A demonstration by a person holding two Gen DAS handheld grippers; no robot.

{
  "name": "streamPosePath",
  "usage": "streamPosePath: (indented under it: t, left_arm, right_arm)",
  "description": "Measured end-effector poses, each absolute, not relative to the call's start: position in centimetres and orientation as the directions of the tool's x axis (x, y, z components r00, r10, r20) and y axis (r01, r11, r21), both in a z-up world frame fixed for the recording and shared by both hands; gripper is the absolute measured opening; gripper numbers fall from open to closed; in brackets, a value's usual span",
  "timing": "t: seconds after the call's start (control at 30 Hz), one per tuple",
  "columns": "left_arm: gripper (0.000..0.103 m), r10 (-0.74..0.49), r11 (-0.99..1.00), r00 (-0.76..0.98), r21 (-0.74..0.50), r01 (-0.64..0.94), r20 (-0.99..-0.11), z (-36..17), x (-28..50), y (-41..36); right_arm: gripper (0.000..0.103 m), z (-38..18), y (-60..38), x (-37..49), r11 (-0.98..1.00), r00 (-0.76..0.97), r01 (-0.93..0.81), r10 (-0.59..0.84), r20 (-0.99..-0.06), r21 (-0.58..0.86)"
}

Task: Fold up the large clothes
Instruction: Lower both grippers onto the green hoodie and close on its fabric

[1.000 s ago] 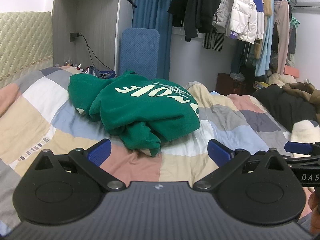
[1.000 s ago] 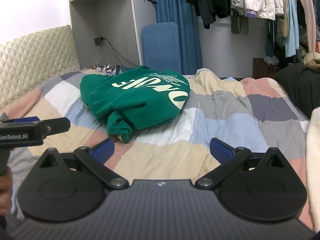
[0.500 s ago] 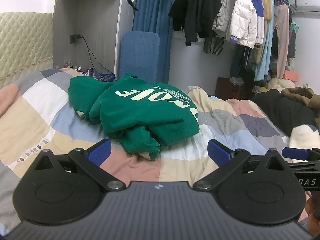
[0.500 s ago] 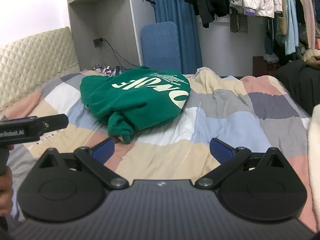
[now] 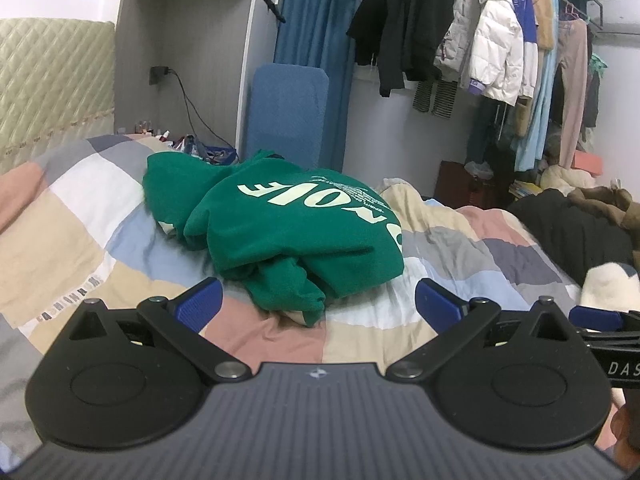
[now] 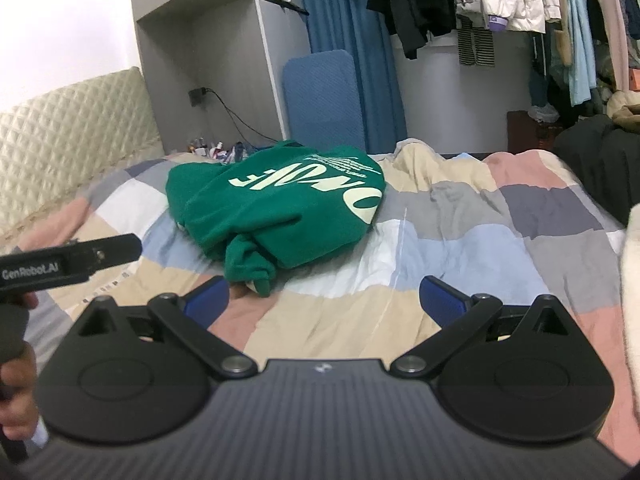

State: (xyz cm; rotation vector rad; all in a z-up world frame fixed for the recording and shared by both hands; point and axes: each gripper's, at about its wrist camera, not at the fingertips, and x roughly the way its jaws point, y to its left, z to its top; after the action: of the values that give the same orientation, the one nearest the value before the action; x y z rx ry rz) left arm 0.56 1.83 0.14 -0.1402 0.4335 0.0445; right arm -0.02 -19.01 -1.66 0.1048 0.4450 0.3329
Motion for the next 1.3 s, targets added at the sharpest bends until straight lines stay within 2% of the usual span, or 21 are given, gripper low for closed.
streamPosePath:
  t: [0.37, 0.7, 0.87, 1.07, 1.3]
  left_arm:
    - [0.103, 0.003, 0.985, 0.906, -0.153, -0.075, -0.423, 3.0, 4.2, 2.8]
    - [0.103, 0.014, 0.976, 0.890, -0.187, -0.111, -0.456, 4.9, 12.1, 6.1]
    - [0.103, 0.020, 0.969, 0.868, -0.205, -0.139, -0.496, 2.3, 16.8, 8.3]
    - [0.103, -0.071, 0.922, 0.836, -0.355, -0.152, -0.544, -3.8, 20.6, 11.8]
    - [0.102, -0.187, 0.839, 0.832, -0.525, -0.141, -0.523, -10.1, 24.2, 14.5]
  right_arm:
    - [0.103, 1.4, -18.9, 2.3, 0.944, 0.860, -0.285, 0.330, -0.391, 0.170]
    - [0.103, 3.0, -17.7, 8.5, 0.915, 0.825, -0.283, 0.385, -0.414, 0.288]
    - [0.103, 1.6, -16.5, 12.7, 0.900, 0.798, -0.266, 0.407, -0.445, 0.345]
    - [0.103, -2.3, -15.8, 16.7, 0.885, 0.768, -0.204, 0.410, -0.492, 0.419]
    - [0.102, -6.9, -15.8, 21.0, 0.840, 0.748, -0.199, 0.463, -0.476, 0.505]
